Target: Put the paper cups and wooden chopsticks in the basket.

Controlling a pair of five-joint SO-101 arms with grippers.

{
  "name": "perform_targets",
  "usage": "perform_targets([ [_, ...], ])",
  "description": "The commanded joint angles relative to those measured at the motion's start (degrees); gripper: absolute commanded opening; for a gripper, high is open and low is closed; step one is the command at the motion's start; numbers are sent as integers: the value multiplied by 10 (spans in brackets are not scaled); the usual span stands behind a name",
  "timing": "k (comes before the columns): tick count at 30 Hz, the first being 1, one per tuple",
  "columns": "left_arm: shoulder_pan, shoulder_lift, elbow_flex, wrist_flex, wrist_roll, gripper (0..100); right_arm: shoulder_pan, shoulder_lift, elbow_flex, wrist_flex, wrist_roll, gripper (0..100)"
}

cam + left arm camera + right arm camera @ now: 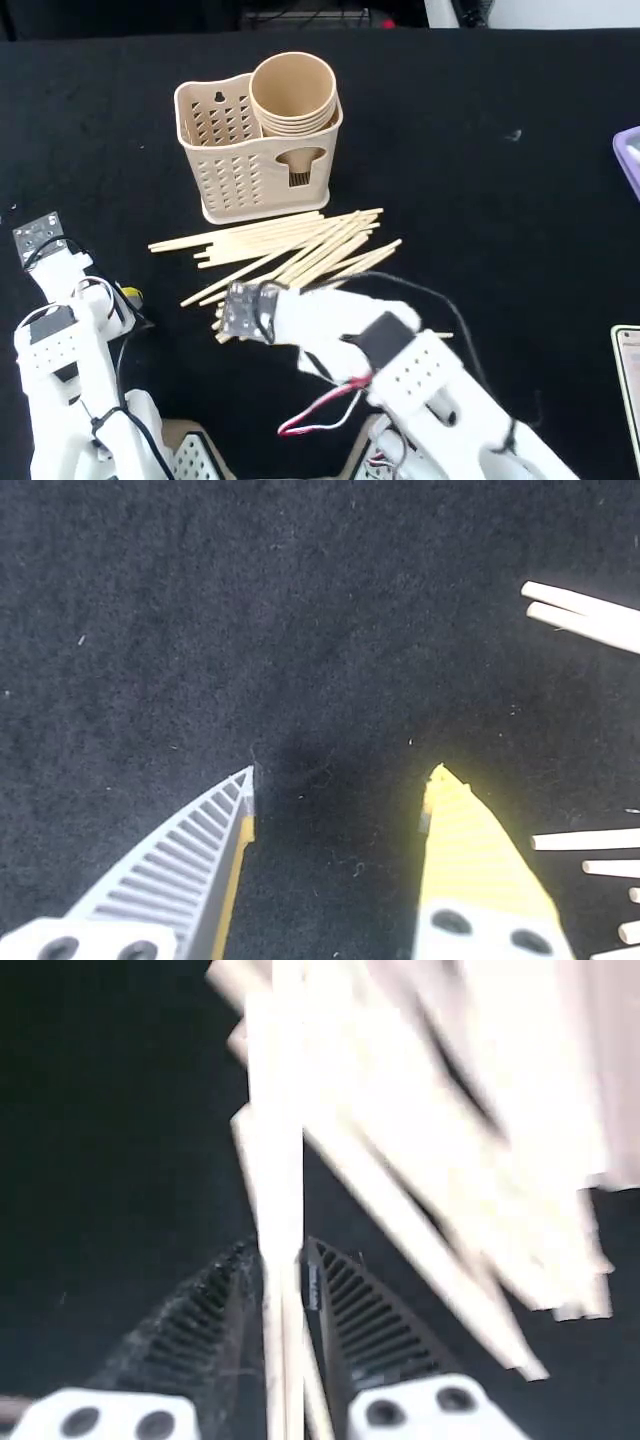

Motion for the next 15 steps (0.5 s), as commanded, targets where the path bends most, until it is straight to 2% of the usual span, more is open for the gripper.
perform_targets([
  [1,5,-11,-6,-4,3,270,-4,-54,-80,5,-37,11],
  [5,5,-11,-6,-4,3,270,-4,-64,-185,-3,-97,11],
  [7,5,-11,-6,-4,3,270,-4,-64,-229,-42,-133,11],
  [10,5,-10,-6,-4,3,270,-4,-64,-253,-151,-184,11],
  [15,5,-9,-6,-4,3,270,-4,-36,-233,-393,-263,11],
])
